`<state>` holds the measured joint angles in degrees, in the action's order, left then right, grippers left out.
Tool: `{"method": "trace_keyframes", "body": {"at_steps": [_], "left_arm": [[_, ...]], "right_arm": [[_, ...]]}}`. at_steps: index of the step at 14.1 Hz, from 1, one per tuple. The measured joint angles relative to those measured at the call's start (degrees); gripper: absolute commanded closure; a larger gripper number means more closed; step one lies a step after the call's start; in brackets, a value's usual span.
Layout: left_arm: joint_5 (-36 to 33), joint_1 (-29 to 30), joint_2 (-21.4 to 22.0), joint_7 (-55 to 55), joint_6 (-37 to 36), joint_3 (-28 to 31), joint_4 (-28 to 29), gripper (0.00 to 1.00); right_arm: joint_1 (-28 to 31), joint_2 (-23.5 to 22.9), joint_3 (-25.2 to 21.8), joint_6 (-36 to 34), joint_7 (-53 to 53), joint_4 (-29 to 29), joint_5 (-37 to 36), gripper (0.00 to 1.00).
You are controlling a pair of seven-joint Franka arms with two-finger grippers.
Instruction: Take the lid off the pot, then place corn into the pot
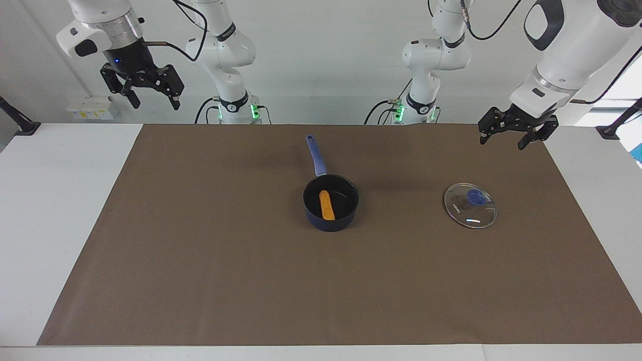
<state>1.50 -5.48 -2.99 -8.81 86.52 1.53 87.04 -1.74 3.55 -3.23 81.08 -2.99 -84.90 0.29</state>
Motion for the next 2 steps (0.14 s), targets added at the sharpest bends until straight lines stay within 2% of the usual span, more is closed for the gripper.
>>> {"method": "trace_keyframes", "body": {"at_steps": [2], "left_arm": [[0.00,0.00,0.00,0.00,0.00,0.01,0.00,0.00]], "right_arm": [[0.00,0.00,-0.04,0.00,0.00,0.00,-0.04,0.00]]}}
